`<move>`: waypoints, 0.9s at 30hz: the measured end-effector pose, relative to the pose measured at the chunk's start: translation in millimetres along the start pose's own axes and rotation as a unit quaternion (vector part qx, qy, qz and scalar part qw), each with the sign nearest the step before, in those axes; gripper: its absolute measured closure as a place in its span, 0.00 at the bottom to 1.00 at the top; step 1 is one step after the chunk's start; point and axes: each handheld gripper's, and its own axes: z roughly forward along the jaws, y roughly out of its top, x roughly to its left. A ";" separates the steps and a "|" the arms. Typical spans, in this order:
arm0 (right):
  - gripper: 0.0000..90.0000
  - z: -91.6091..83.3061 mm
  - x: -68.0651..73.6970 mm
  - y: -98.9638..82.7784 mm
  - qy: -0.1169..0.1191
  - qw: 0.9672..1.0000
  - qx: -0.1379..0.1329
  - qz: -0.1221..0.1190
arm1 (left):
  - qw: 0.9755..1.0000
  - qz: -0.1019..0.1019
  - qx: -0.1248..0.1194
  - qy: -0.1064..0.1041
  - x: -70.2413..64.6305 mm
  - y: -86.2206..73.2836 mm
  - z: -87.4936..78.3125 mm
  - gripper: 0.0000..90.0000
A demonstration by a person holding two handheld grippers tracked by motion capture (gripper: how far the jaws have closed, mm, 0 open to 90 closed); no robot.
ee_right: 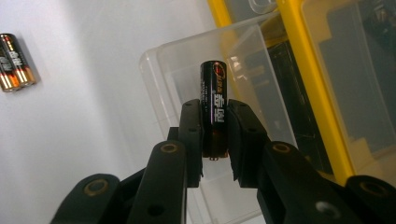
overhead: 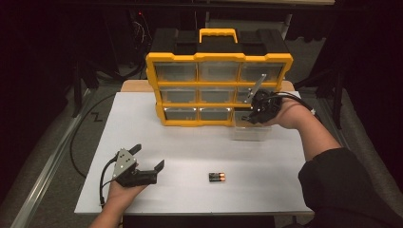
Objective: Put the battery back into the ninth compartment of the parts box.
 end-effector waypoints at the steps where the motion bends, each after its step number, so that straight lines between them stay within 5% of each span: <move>1: 0.88 0.5 -0.9 0.0 0.002 1.000 -0.002 0.001 | 1.000 -0.003 -0.003 0.001 -0.3 0.0 0.2 0.00; 15: 0.86 3.7 -2.9 0.6 0.010 1.000 -0.003 0.006 | 1.000 0.000 0.000 0.001 0.3 -0.2 0.0 0.00; 19: 0.74 0.4 -1.1 0.0 0.016 1.000 -0.015 0.012 | 1.000 -0.001 0.000 0.001 0.6 -0.5 -0.2 0.00; 27: 0.69 -8.8 8.2 -5.2 0.008 1.000 -0.013 0.020 | 1.000 -0.001 0.001 0.000 -0.1 -0.6 0.3 0.00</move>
